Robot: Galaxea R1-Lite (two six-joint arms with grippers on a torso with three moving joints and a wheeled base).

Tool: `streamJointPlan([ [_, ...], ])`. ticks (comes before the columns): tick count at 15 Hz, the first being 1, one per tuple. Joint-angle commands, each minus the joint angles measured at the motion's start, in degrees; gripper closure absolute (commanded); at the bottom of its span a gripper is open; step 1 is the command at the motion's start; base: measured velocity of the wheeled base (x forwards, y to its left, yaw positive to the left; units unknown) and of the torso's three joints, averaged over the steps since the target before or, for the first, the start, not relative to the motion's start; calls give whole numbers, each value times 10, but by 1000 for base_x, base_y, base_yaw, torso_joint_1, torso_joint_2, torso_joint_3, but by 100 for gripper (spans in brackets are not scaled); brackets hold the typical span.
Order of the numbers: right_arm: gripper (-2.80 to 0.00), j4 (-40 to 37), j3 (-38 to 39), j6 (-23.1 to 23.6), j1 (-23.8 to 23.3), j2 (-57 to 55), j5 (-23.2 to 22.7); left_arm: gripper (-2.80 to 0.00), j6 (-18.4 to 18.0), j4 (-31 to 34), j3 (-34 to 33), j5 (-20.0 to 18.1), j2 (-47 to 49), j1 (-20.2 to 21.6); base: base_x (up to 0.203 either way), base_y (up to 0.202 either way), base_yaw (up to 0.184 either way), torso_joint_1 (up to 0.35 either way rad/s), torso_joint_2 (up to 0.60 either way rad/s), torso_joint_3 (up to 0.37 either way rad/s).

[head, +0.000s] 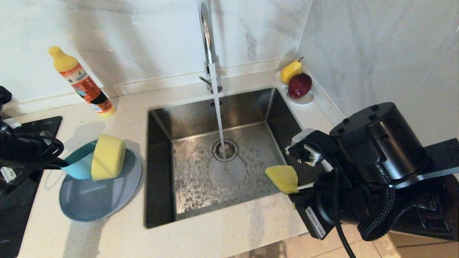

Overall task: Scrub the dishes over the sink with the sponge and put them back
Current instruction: Pick up a bowl and the sponge

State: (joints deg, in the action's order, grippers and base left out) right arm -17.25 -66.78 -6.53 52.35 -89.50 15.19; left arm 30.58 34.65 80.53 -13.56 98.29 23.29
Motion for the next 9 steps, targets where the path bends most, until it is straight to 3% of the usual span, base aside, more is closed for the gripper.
streamJointPlan([
  [1,0,-1,0,-1,0,0,1,0,-3,1,4,0,-5,13,0,0,0,0,0,0],
  [9,0,0,-1,-1,-1,-3,1,0,-25,1,23,2,-18,46,0,0,0,0,0,0],
])
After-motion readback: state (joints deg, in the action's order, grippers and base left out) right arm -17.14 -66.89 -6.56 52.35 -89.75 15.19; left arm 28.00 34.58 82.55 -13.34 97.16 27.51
